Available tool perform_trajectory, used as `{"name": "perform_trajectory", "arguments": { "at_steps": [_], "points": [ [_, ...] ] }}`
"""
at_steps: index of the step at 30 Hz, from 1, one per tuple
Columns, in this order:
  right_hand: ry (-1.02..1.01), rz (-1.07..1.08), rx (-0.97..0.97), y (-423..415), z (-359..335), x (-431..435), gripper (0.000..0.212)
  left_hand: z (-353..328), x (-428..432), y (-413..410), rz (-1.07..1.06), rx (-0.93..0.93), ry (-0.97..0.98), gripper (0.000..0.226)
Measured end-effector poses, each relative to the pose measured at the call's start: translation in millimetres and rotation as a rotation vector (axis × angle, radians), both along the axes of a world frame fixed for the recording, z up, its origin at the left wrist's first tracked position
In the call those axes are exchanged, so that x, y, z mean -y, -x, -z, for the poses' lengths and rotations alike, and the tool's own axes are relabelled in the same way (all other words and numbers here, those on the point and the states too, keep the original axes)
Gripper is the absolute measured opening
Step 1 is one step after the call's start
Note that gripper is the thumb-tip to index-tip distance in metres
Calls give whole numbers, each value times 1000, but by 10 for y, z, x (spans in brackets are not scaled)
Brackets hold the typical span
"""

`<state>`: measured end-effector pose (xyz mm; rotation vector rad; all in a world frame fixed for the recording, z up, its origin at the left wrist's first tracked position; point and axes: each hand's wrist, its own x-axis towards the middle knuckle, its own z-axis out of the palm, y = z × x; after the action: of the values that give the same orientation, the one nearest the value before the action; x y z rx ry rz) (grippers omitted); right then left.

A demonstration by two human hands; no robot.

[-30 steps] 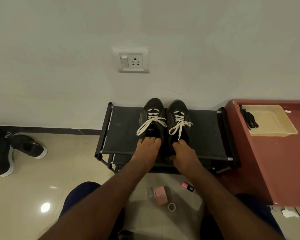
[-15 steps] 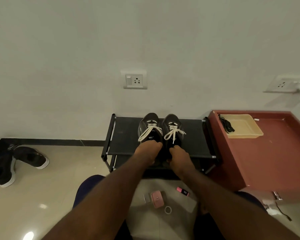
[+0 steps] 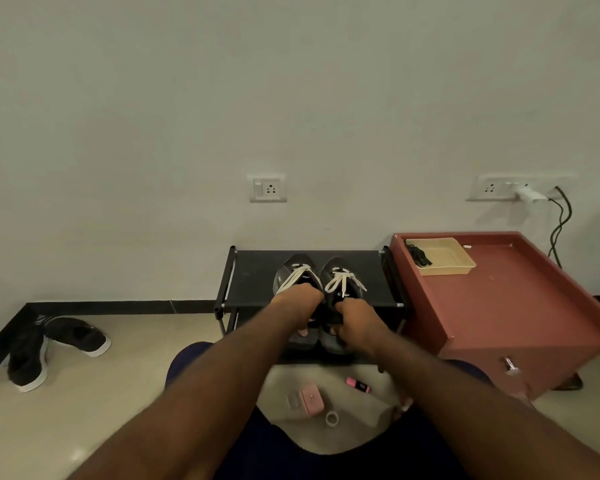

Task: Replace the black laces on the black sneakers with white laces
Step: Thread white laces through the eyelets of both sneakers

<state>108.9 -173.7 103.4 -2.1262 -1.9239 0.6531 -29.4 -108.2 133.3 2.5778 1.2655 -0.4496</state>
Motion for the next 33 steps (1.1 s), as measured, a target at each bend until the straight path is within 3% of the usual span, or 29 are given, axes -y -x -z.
{"name": "perform_trajectory", "arguments": {
  "at_steps": [9,17,21,26,33],
  "points": [
    [42,-105,75,1,-182,461,25,-96,428,-11,57,-34,40,69],
    [183,-171,68,-22,-59,710,19,140,700,-107,68,-104,110,55],
    [241,-178,66,-108,195,642,21,306,713,-188,15,-116,182,49],
    [288,-163,43,-190,664,442,23,786,643,-153,-16,1,151,51],
    [360,-165,6,-325,1247,24,23,1519,347,-224,-82,28,137,45]
  ]
}}
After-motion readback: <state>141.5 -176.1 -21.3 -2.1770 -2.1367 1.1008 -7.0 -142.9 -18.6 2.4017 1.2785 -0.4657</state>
